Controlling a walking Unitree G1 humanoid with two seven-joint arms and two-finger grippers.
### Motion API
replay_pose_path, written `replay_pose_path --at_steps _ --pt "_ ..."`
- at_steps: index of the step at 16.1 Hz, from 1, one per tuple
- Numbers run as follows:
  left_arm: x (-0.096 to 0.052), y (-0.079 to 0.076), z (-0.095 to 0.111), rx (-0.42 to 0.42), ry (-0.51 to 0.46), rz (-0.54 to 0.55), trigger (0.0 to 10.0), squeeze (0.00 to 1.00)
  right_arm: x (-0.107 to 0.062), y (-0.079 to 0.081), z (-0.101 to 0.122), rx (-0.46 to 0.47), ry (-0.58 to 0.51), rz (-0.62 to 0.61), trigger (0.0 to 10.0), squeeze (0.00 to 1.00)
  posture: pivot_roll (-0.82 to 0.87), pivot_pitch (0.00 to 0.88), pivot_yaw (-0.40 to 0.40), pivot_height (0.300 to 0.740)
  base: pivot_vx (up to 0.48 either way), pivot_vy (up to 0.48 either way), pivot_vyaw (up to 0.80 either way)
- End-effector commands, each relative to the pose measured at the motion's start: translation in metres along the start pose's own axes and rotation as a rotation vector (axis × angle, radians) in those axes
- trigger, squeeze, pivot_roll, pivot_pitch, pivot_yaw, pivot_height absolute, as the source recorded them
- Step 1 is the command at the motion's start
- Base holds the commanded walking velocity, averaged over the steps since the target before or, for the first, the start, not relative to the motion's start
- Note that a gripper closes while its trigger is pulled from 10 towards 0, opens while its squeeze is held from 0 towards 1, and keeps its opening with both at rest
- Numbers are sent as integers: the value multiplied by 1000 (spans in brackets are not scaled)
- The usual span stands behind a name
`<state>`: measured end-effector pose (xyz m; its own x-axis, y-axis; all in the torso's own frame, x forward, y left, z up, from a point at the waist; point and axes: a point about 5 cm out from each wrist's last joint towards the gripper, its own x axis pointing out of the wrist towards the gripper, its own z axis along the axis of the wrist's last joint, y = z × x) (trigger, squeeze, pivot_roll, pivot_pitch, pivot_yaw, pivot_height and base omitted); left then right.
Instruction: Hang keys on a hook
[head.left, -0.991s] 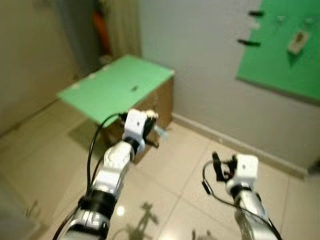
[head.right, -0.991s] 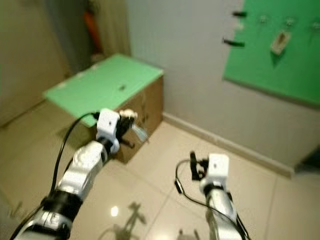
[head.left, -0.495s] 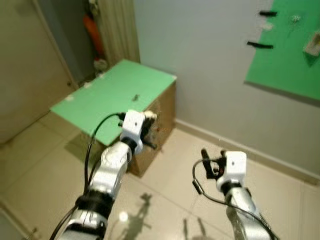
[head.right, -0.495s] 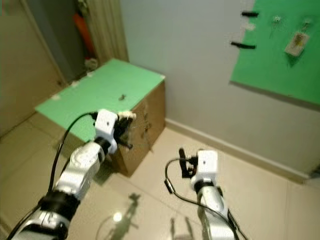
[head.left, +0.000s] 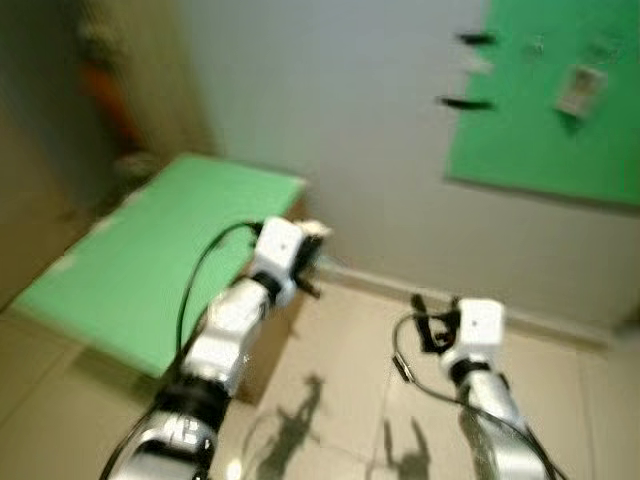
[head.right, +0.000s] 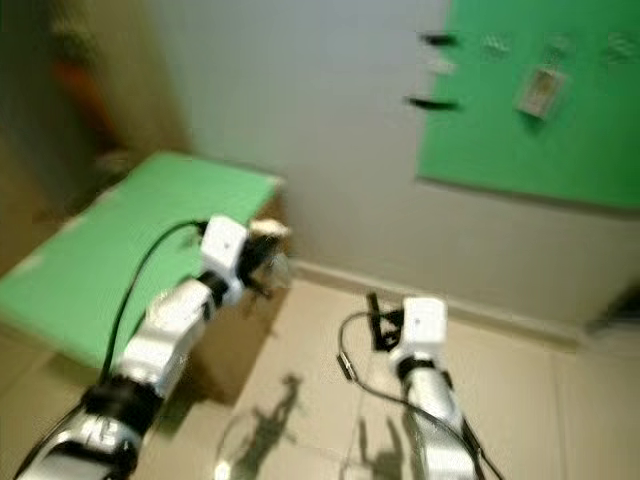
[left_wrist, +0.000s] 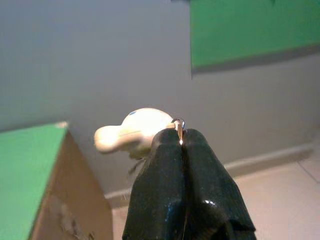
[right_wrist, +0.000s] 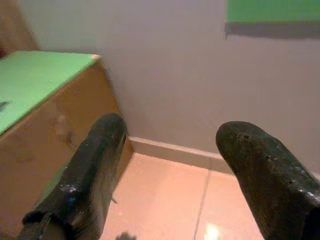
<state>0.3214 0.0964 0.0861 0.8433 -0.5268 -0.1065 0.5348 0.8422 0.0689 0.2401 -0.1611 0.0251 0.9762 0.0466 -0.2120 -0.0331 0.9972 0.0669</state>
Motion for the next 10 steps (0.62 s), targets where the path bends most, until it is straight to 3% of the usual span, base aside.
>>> replay_pose_path --at_steps 1,6,7,10 --pt "6 -9 9 35 -30 -53 10000 0 0 -7 2 -5 -7 -20 10000 0 -190 0 78 740 480 0 -706" --pt "5 -16 5 13 -16 -121 10000 0 -2 -9 3 -28 -35 -38 10000 0 -193 0 83 740 475 0 -695" --pt "5 -17 4 21 10 -176 10000 0 -1 -10 5 -26 -28 -34 10000 0 -193 0 84 740 0 0 0" --pt "4 6 18 104 41 -299 10000 0 7 -19 23 -50 -37 25 10000 0 -186 0 74 740 0 0 0"
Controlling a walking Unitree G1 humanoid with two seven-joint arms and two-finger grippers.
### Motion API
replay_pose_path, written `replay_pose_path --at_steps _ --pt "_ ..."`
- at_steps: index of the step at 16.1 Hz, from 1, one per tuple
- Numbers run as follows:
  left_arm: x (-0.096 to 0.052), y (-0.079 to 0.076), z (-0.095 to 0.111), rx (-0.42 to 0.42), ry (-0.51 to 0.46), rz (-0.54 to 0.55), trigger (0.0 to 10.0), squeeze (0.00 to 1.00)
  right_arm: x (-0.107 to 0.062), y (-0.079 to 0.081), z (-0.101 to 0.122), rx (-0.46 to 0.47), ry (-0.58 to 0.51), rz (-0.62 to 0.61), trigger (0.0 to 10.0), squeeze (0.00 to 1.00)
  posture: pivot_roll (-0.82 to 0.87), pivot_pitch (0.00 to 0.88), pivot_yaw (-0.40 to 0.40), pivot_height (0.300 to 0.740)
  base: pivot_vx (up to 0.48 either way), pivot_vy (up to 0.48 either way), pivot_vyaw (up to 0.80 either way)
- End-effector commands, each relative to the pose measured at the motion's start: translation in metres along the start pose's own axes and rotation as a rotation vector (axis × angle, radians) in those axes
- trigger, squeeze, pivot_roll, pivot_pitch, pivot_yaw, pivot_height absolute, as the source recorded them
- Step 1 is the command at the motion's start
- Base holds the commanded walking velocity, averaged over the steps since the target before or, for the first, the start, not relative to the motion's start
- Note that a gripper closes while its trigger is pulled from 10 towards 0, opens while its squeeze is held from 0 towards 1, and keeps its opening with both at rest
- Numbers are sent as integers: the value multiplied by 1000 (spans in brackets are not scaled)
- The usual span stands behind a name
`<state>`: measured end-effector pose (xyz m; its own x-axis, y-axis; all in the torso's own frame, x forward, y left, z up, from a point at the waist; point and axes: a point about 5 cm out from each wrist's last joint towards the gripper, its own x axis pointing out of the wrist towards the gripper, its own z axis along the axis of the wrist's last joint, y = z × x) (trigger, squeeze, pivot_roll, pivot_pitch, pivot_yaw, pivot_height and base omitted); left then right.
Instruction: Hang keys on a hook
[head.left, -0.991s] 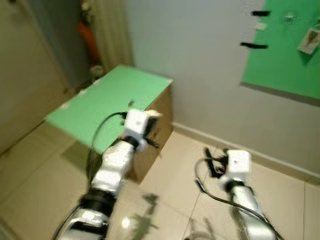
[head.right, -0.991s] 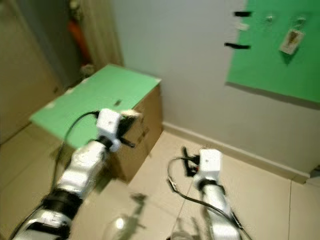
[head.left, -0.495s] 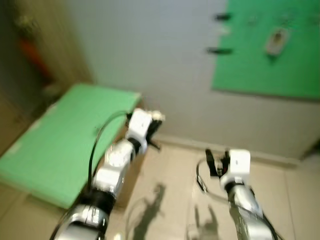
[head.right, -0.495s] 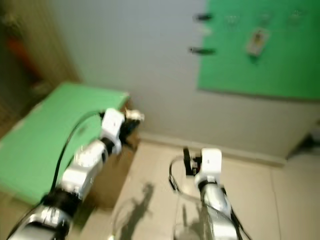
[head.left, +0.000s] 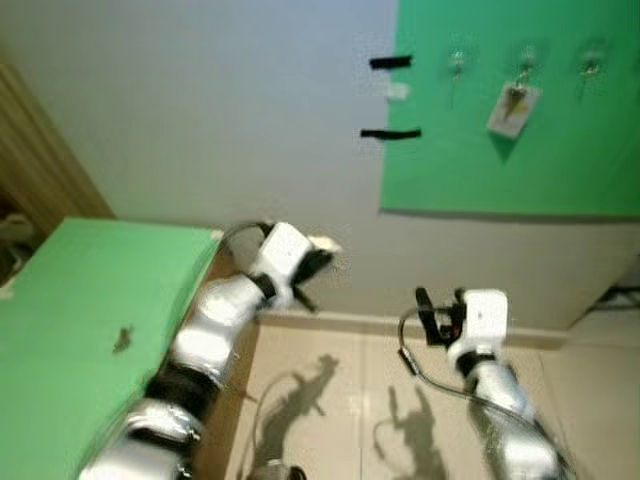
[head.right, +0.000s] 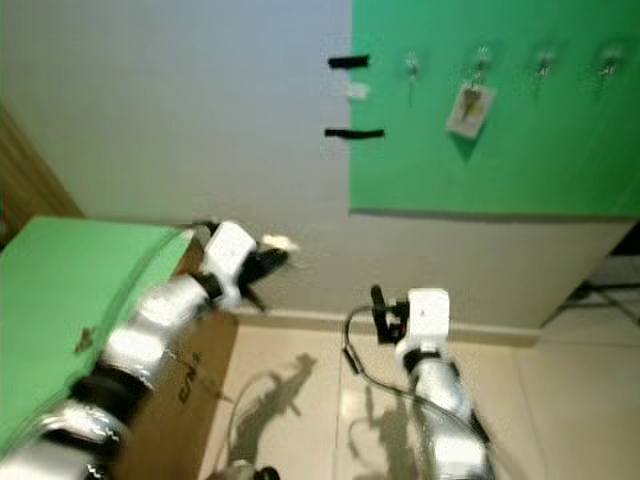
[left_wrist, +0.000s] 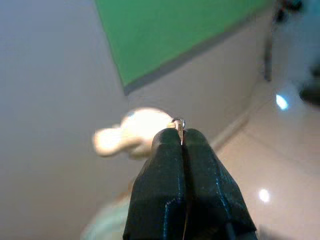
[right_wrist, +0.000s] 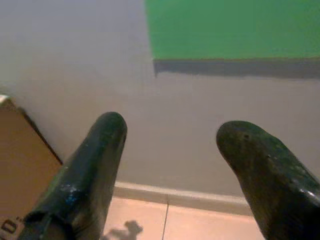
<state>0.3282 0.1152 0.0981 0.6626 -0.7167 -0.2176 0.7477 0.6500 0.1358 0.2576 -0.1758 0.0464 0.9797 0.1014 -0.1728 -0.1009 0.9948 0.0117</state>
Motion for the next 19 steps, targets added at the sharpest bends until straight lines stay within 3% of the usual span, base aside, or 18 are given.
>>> replay_pose_path --at_steps 1,5,8,10,14,19 --pt "5 5 23 35 -51 -84 10000 0 -1 -8 7 -1 4 28 10000 0 -182 0 74 740 0 0 0" --pt "-13 31 63 195 -66 -331 10000 0 11 -17 48 -58 -28 197 10000 0 -173 0 80 740 0 0 0" --pt "-16 34 74 242 -51 -432 10000 0 13 -20 70 -104 -48 274 10000 0 -173 0 81 740 0 0 0" --pt "-21 36 85 293 -26 -560 10000 0 9 -29 93 -178 -60 340 10000 0 -177 0 75 740 0 0 0" --pt "-20 38 101 366 -5 -635 10000 0 5 -30 116 -238 -58 454 10000 0 -181 0 74 740 0 0 0" --pt "-10 31 105 401 -7 -691 10000 0 -2 -10 119 -238 43 673 10000 0 -191 0 71 740 0 0 0"
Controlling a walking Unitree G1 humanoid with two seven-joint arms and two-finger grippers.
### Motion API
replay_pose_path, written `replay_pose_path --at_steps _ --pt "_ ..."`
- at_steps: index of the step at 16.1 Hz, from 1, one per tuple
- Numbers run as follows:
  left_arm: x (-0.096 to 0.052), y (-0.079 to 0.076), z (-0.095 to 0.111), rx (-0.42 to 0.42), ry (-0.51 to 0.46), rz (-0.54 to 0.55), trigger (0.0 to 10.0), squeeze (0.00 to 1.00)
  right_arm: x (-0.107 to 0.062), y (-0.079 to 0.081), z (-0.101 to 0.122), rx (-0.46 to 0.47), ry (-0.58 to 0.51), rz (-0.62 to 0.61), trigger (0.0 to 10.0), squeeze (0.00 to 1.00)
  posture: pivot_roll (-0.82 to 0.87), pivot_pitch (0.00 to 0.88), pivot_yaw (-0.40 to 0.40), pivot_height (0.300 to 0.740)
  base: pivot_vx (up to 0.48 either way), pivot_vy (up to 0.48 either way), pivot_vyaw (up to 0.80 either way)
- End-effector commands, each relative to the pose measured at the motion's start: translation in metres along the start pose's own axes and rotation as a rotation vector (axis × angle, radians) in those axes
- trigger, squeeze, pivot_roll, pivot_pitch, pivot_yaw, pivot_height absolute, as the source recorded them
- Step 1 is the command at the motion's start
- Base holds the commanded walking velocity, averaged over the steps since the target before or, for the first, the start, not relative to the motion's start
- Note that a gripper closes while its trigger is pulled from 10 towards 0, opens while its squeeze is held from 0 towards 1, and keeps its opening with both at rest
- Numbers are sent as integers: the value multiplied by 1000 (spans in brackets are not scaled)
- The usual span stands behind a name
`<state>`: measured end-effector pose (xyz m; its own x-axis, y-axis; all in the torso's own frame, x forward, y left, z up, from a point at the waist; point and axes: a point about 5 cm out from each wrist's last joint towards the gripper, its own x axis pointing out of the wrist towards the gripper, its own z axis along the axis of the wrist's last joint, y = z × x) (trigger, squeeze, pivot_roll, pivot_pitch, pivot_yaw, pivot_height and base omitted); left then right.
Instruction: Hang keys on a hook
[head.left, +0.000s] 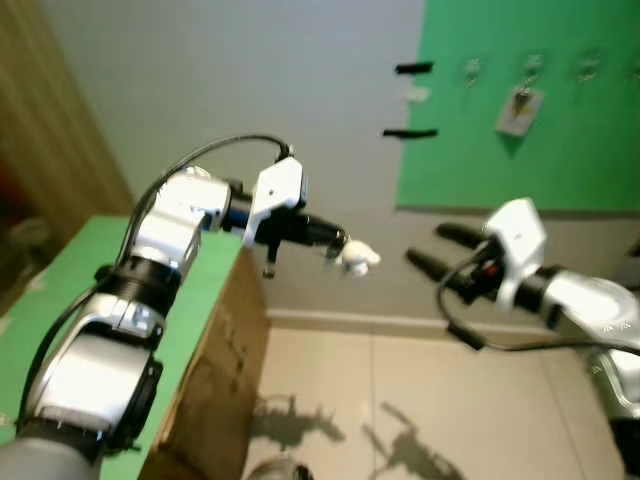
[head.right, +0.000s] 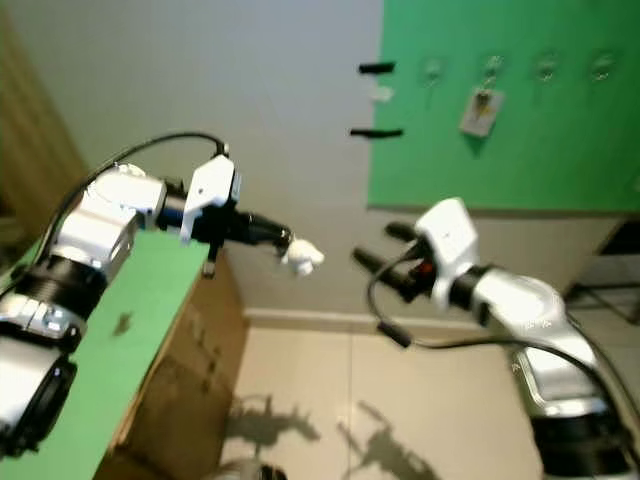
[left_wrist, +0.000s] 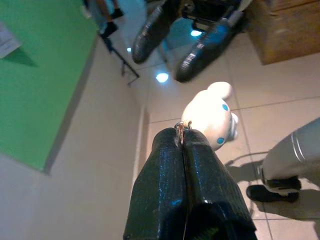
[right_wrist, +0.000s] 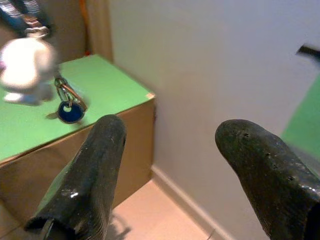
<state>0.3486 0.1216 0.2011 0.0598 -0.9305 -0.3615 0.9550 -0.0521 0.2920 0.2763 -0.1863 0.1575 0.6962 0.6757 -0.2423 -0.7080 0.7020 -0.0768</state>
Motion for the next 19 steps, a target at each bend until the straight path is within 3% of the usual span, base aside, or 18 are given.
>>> replay_pose_path --at_steps 1,2,3,4,8,12,16,17,18,19 --pt "7 1 6 34 3 -36 10000 0 2 0 7 4 5 33 10000 0 -192 0 66 740 0 0 0" --pt "10 1 6 41 3 -48 10000 0 3 1 8 24 7 47 10000 0 -192 0 64 740 0 0 0" --pt "11 1 6 49 9 -53 10000 0 4 2 9 45 2 66 10000 867 -189 0 60 740 0 0 0" --pt "14 1 7 60 13 -58 10000 0 5 5 9 54 4 98 10000 1000 -187 0 55 740 0 0 0" --pt "23 3 14 115 14 -71 10000 0 14 13 11 53 32 197 10000 1000 -180 0 34 740 0 0 0" --pt "25 5 14 136 34 -68 10000 0 13 20 15 64 43 275 10000 1000 -179 0 29 740 0 0 0" --pt "21 8 13 149 56 -55 10000 0 7 13 5 51 108 245 10000 1000 -186 0 35 740 0 0 0" --pt "19 10 14 150 60 -43 10000 0 4 11 2 54 124 232 10000 302 -187 0 37 740 0 0 0" --pt "18 11 15 152 61 -37 10000 0 4 11 0 62 132 227 10000 0 -188 0 39 740 0 0 0" --pt "18 12 16 153 61 -35 10000 0 5 12 0 64 130 226 10000 0 -188 0 40 740 0 0 0"
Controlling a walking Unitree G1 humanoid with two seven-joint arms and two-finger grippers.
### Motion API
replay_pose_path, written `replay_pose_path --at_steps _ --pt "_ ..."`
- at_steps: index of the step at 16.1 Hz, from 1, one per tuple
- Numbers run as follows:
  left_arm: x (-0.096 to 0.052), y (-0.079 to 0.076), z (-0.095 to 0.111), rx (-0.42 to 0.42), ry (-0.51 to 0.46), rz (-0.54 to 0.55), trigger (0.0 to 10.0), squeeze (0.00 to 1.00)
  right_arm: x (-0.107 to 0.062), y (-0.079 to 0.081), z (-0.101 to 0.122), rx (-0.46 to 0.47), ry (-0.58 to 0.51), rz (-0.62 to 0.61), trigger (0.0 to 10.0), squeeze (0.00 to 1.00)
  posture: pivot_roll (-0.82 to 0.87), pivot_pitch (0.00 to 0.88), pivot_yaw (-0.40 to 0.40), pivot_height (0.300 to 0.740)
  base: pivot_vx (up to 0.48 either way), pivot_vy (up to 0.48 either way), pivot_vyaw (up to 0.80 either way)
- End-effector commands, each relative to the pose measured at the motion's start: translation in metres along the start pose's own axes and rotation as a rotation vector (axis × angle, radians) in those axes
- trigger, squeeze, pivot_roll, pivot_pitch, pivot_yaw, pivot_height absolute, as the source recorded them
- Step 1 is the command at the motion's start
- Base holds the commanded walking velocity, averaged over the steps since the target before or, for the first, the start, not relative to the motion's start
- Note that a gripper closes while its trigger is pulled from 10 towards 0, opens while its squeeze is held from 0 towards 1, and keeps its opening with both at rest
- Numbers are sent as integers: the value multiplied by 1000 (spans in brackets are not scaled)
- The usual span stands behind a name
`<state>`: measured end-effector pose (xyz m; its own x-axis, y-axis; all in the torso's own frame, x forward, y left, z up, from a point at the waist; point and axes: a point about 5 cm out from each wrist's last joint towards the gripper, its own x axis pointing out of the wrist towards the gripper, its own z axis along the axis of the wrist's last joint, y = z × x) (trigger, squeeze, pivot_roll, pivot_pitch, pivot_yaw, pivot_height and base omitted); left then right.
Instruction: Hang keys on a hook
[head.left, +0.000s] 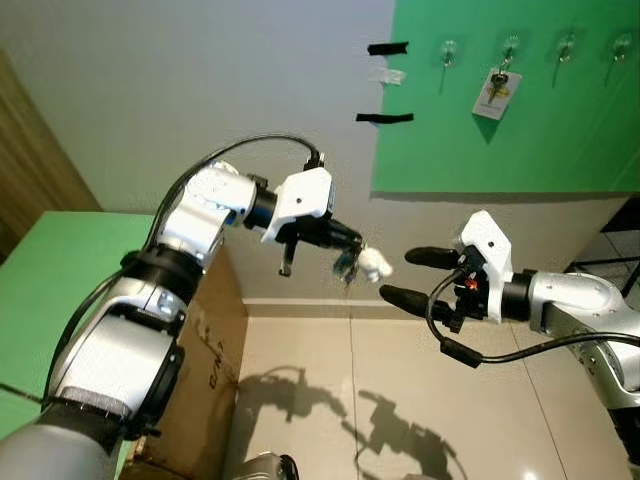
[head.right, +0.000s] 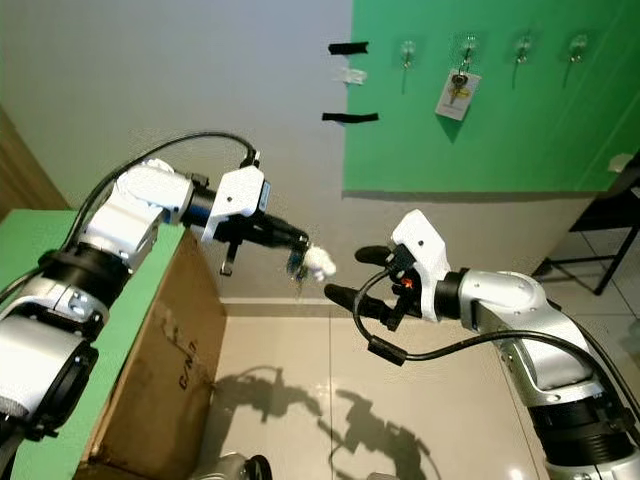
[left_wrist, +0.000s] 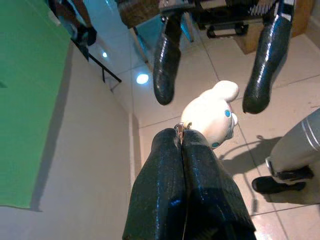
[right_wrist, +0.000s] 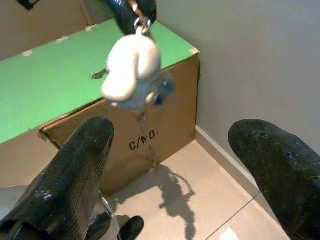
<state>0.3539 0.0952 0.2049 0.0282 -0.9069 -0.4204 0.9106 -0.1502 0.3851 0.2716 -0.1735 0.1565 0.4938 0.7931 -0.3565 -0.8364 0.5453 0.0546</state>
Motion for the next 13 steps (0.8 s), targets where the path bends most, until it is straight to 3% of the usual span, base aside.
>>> replay_pose_path --at_steps 1,13 --pt "-6 5 4 22 13 14 10000 0 0 1 -2 4 12 -5 10000 0 -189 0 42 740 0 0 0" --pt "2 7 10 40 -8 -8 10000 0 25 -4 18 8 -77 -46 10000 0 -183 0 40 740 0 0 0"
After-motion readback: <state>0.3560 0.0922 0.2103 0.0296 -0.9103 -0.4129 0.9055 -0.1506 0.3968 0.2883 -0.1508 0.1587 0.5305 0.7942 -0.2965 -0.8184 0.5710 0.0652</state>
